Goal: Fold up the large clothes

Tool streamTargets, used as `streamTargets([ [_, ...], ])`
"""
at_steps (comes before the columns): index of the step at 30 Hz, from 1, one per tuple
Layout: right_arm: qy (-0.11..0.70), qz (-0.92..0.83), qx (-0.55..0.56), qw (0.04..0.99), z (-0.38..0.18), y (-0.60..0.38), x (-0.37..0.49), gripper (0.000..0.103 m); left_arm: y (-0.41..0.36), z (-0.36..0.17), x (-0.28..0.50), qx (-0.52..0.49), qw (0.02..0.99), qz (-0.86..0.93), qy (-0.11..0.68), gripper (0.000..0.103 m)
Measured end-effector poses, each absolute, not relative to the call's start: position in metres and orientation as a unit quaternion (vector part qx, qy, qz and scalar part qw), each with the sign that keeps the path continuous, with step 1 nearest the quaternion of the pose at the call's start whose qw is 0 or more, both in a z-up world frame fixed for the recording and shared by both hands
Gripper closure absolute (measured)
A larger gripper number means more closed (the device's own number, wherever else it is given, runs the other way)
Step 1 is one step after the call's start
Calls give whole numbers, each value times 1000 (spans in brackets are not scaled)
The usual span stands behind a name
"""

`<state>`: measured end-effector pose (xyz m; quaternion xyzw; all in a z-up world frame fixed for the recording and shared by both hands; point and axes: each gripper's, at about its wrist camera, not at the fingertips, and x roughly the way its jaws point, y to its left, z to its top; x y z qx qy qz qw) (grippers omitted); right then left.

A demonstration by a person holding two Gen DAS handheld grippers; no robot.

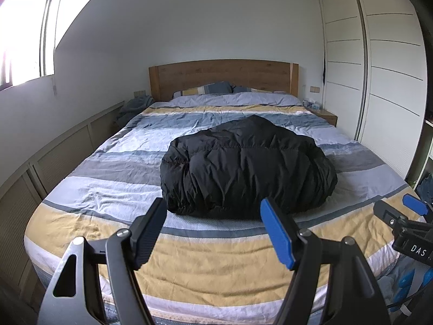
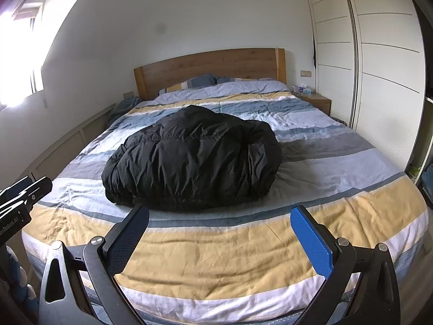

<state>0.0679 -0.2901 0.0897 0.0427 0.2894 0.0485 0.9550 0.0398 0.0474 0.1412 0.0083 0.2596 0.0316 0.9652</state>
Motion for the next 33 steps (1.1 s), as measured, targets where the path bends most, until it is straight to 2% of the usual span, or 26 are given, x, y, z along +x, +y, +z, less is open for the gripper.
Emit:
streamTargets([
  [33,307,43,29,950,76,-290,78,0,54,117,53,3,959,39,282,33],
])
